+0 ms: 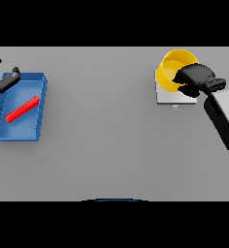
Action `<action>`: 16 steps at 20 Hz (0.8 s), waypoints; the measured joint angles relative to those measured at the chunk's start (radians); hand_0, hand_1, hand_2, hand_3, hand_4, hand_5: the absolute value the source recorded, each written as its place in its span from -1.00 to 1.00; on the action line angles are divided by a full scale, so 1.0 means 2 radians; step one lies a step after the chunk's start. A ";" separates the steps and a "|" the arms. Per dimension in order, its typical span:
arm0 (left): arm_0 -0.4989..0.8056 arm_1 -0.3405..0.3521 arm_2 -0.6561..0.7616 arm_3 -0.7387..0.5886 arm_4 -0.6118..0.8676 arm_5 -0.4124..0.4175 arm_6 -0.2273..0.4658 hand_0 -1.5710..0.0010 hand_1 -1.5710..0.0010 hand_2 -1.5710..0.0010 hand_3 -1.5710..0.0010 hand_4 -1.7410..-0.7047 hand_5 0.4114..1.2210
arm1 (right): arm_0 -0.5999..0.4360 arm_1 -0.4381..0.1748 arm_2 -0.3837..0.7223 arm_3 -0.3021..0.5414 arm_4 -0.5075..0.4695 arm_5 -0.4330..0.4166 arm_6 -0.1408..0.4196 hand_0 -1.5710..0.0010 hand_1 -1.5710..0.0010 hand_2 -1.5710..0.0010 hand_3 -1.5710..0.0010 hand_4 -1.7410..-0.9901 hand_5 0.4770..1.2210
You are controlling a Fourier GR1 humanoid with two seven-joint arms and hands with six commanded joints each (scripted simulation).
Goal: Pick up the red beaker and tilt it to pour out 1 green nut into yellow bowl. Pick up the yellow bowl and place it on the metallic measuring scale.
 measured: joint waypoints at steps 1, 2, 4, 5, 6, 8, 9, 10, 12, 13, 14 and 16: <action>0.001 -0.001 0.000 -0.001 0.001 0.001 0.001 1.00 1.00 1.00 1.00 0.70 -0.02 | -0.002 0.002 0.000 0.008 -0.002 0.001 -0.001 -1.00 -1.00 -0.76 -0.75 -1.00 1.00; 0.002 0.000 0.000 0.000 0.000 -0.001 0.000 1.00 1.00 1.00 1.00 0.71 -0.02 | -0.004 0.004 -0.001 0.016 -0.002 -0.004 -0.004 -1.00 -1.00 -0.76 -0.76 -1.00 1.00; 0.001 0.001 -0.001 -0.004 0.000 -0.002 0.006 1.00 1.00 1.00 1.00 0.72 -0.04 | -0.009 0.009 0.000 0.031 -0.001 -0.010 -0.002 -1.00 -1.00 -0.76 -0.79 -1.00 1.00; 0.005 -0.001 -0.001 -0.002 0.001 -0.002 -0.001 1.00 1.00 1.00 1.00 0.73 -0.05 | -0.007 0.010 0.003 0.033 -0.001 -0.011 -0.002 -1.00 -1.00 -0.76 -0.80 -1.00 1.00; 0.002 0.002 0.002 0.002 0.002 -0.003 -0.003 1.00 1.00 1.00 1.00 0.73 -0.07 | -0.007 0.009 0.004 0.036 -0.002 -0.010 -0.004 -1.00 -1.00 -0.76 -0.80 -1.00 1.00; -0.004 -0.001 -0.001 0.009 0.001 -0.006 -0.005 1.00 1.00 1.00 1.00 0.73 -0.09 | -0.009 0.010 0.005 0.040 -0.005 -0.010 -0.005 -1.00 -1.00 -0.79 -0.75 -1.00 1.00; -0.001 0.001 0.001 0.003 0.003 -0.004 -0.004 1.00 1.00 1.00 1.00 0.74 -0.09 | -0.009 0.011 0.006 0.043 -0.006 -0.008 -0.003 -0.99 -0.90 -0.83 -0.59 -1.00 1.00; -0.002 0.001 -0.001 0.006 -0.001 -0.003 -0.002 1.00 1.00 1.00 1.00 0.75 -0.10 | -0.004 0.011 0.006 0.040 -0.009 -0.010 -0.001 -0.98 -0.82 -0.71 -0.41 -0.84 1.00; -0.004 0.001 0.000 0.005 0.001 -0.004 0.001 1.00 1.00 1.00 1.00 0.75 -0.10 | -0.008 0.009 0.006 0.046 -0.007 -0.007 0.000 -0.70 -0.43 -0.28 -0.04 -0.60 0.61; -0.002 -0.001 -0.001 0.002 0.002 -0.003 -0.001 1.00 1.00 1.00 1.00 0.75 -0.11 | -0.011 0.015 0.001 0.053 -0.012 -0.006 0.006 -0.46 -0.22 -0.08 0.12 -0.52 0.44; 0.005 -0.002 -0.003 -0.006 0.001 -0.002 -0.003 1.00 1.00 1.00 1.00 0.75 -0.12 | -0.008 0.015 -0.002 0.047 -0.019 0.003 0.009 -0.21 -0.03 0.10 0.27 -0.45 0.31; 0.008 -0.002 0.001 -0.009 0.006 -0.003 -0.002 1.00 1.00 1.00 1.00 0.74 -0.13 | -0.009 0.014 -0.008 0.050 -0.028 0.014 0.006 0.23 0.29 0.40 0.50 -0.35 0.11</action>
